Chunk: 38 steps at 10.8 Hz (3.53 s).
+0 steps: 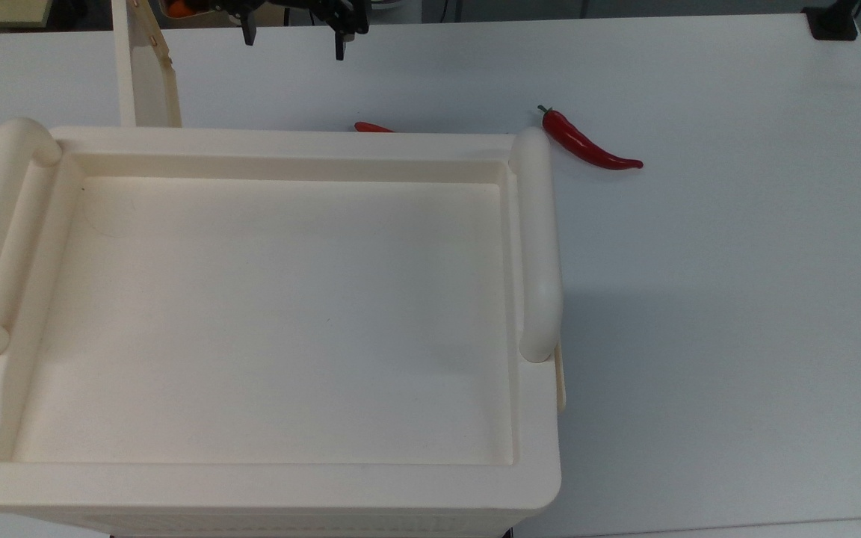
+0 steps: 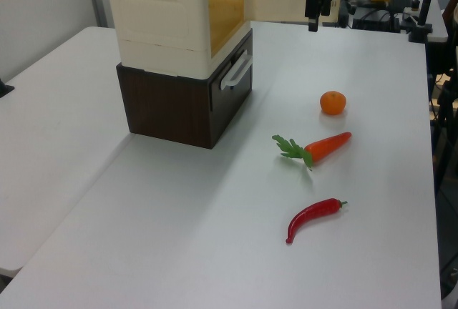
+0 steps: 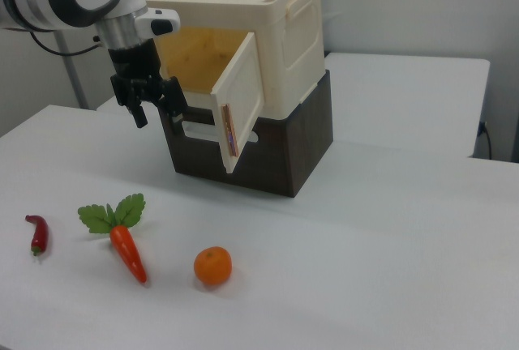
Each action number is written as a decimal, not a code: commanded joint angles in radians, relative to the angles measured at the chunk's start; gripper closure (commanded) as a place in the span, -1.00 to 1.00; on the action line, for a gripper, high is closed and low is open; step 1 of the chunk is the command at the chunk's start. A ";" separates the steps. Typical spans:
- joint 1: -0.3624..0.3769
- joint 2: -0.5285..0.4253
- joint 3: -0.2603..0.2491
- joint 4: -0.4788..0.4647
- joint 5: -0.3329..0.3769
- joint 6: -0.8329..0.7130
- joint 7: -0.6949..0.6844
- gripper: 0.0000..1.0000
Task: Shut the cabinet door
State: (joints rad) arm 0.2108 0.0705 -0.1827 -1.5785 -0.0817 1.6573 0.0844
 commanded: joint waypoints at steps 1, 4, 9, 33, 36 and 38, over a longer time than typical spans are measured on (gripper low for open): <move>-0.001 -0.005 -0.012 -0.024 -0.001 0.009 -0.021 -1.00; -0.001 -0.003 -0.014 -0.025 -0.001 0.009 -0.041 -1.00; -0.004 -0.001 -0.014 -0.025 -0.001 0.012 -0.103 -0.61; -0.260 -0.012 -0.021 0.201 0.053 0.228 -0.130 1.00; -0.261 0.021 -0.020 0.195 0.065 0.228 -0.135 0.99; -0.249 0.026 -0.014 0.187 0.103 0.228 -0.129 1.00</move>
State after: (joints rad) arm -0.0544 0.0957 -0.1978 -1.3740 -0.0224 1.8620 -0.0305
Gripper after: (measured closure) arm 0.991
